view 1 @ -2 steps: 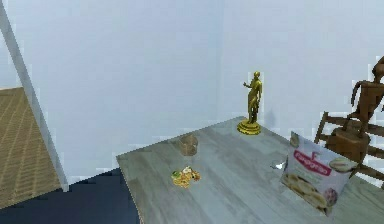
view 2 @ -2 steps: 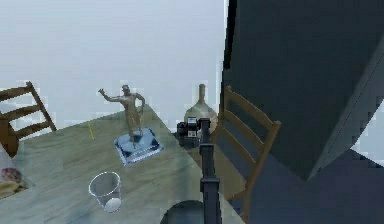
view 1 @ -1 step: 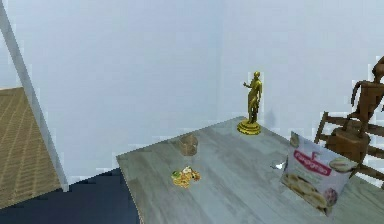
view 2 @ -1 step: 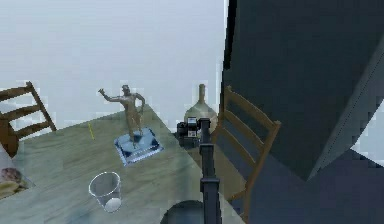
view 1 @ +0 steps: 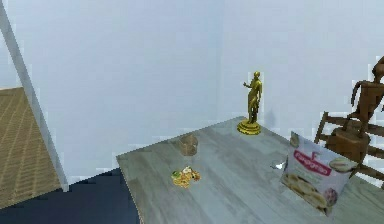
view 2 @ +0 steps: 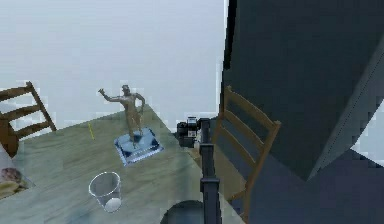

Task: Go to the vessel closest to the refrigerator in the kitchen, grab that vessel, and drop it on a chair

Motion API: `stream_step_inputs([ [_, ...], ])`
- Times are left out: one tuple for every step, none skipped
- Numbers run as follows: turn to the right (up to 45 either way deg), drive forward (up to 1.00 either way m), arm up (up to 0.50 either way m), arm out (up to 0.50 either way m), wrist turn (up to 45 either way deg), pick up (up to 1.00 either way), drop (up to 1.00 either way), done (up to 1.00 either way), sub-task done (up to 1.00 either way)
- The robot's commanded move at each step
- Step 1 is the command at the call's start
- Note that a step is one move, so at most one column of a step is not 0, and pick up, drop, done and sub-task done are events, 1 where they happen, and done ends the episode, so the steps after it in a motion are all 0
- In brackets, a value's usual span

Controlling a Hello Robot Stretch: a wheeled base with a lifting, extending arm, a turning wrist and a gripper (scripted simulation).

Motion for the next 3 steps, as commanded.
stream_step_inputs([
  [0.0, 0.0, 0.1, 0.0, 0.0, 0.0, 0.0, 0.0, 0.0],
  [0.0, 0.0, 0.0, -0.08, 0.0, 0.0, 0.0, 0.0, 0.0],
  [0.0, 0.0, 0.0, 0.0, 0.0, 0.0, 0.0, 1.0, 0.0],
])
